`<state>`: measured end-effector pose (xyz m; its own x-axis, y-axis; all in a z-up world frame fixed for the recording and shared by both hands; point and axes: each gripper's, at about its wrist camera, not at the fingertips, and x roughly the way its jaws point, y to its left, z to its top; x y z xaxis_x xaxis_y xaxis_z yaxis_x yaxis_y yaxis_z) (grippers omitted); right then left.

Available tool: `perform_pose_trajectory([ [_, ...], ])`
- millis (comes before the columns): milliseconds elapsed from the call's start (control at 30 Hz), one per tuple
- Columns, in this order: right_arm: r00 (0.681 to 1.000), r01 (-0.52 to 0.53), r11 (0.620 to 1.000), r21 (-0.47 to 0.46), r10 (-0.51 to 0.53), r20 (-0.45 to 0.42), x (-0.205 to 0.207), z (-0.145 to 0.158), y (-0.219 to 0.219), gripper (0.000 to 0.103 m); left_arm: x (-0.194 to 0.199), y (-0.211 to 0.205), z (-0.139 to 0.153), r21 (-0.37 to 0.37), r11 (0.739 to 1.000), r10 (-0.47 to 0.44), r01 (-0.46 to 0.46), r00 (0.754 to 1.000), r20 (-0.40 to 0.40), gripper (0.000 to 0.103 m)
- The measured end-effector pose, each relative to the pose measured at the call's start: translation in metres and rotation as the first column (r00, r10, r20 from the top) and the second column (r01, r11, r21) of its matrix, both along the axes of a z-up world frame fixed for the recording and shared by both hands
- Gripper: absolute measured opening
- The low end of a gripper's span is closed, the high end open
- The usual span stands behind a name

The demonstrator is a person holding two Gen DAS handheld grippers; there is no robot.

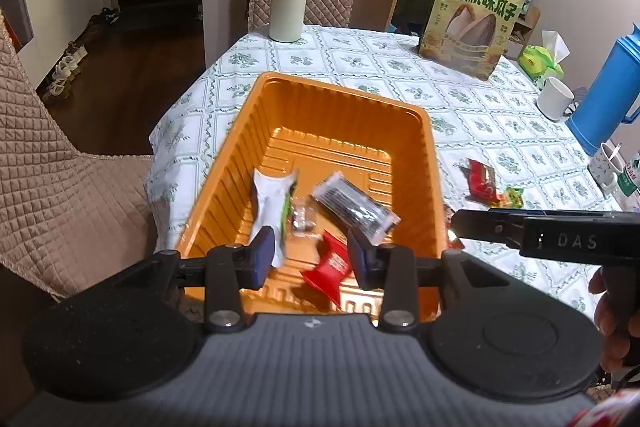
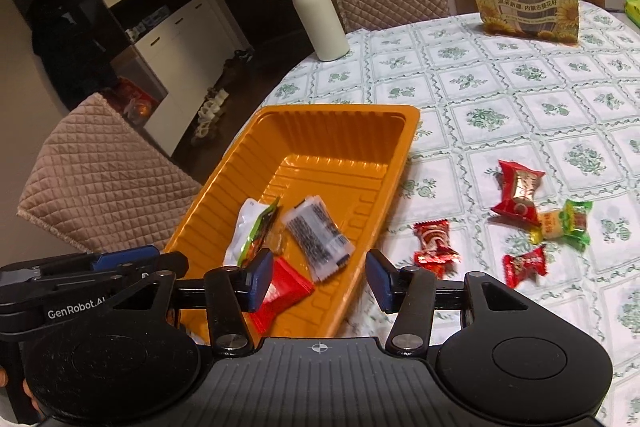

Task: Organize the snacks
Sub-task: 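Withdraw both grippers from the tray toward the remaining snacks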

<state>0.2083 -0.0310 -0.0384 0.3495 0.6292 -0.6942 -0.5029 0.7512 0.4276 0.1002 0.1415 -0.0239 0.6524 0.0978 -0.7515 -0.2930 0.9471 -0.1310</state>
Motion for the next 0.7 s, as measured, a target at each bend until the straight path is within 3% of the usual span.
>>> perform_pose_trajectory([
  [700,0.993,-0.115,0.993,-0.021,0.115,0.007,-0.006,0.000,-0.094,0.052,-0.017,-0.111,-0.003,-0.015,0.996,0.084,-0.084,0.996,-0.014,0.036],
])
